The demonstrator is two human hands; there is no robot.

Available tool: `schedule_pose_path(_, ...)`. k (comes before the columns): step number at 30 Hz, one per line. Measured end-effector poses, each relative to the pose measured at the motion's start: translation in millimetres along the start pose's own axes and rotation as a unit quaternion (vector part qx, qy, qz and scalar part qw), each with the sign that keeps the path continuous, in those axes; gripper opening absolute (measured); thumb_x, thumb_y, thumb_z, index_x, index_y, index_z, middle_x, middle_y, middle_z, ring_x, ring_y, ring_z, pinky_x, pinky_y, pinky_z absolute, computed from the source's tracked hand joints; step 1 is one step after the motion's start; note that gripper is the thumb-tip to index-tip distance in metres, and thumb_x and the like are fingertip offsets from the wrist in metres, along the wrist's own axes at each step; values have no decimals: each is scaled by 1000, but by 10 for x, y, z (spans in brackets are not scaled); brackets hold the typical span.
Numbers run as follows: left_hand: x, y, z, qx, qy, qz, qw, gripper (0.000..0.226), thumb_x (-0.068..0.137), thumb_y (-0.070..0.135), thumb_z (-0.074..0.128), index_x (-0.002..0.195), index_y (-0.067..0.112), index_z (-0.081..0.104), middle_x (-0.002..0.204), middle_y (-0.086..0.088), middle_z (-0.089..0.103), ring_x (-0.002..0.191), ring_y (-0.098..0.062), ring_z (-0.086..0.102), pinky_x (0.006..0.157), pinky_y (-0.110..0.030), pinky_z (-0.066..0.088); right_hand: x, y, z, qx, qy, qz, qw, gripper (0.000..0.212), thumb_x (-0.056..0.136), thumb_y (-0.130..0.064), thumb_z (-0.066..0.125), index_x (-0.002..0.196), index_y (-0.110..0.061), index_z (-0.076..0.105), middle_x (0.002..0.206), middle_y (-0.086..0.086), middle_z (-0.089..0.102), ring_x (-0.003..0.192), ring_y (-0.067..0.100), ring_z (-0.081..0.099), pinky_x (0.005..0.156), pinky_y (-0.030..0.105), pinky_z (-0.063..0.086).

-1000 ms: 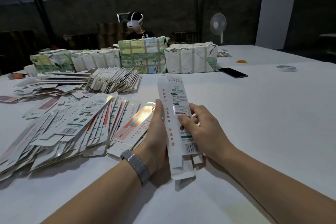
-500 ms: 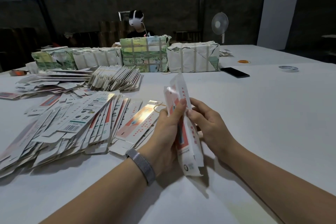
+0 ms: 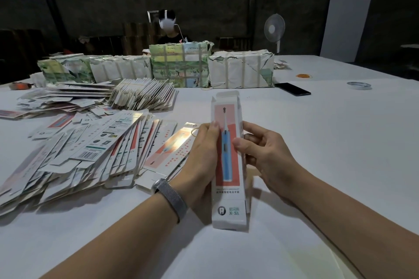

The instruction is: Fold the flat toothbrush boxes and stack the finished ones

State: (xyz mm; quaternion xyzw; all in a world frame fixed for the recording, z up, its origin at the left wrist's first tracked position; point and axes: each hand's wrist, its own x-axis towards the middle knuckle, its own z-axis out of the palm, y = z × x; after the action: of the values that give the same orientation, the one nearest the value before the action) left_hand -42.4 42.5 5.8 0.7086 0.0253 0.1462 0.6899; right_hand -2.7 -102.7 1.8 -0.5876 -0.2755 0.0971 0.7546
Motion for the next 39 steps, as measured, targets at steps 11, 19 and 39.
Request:
schedule_pose_path(11,22,-12,-43,-24,7,39,999,9,107,44,38,113,49,43,79,5,75,71,-21,76,58,-26,59,-18,22,-64,-15,-26,42,999,29,82,-28,76,109,-39,73,99,9,76,93,31,75,72,41,63)
schedule_pose_path(19,3,20,-52,-63,-16,26,998,11,104,39,48,114,44,51,74,4,75,63,-16,73,54,-24,57,9,41,-48,-38,1,48,998,67,75,-50,80,134,-36,51,87,5,73,85,31,70,74,54,59)
schedule_pose_path(39,-44,-28,-20,3,-83,17,996,14,104,36,49,118,39,49,80,5,76,68,-15,75,58,-23,57,56,79,-100,-2,77,30,997,19,100,-20,55,90,-25,69,92,6,71,83,20,71,76,34,59)
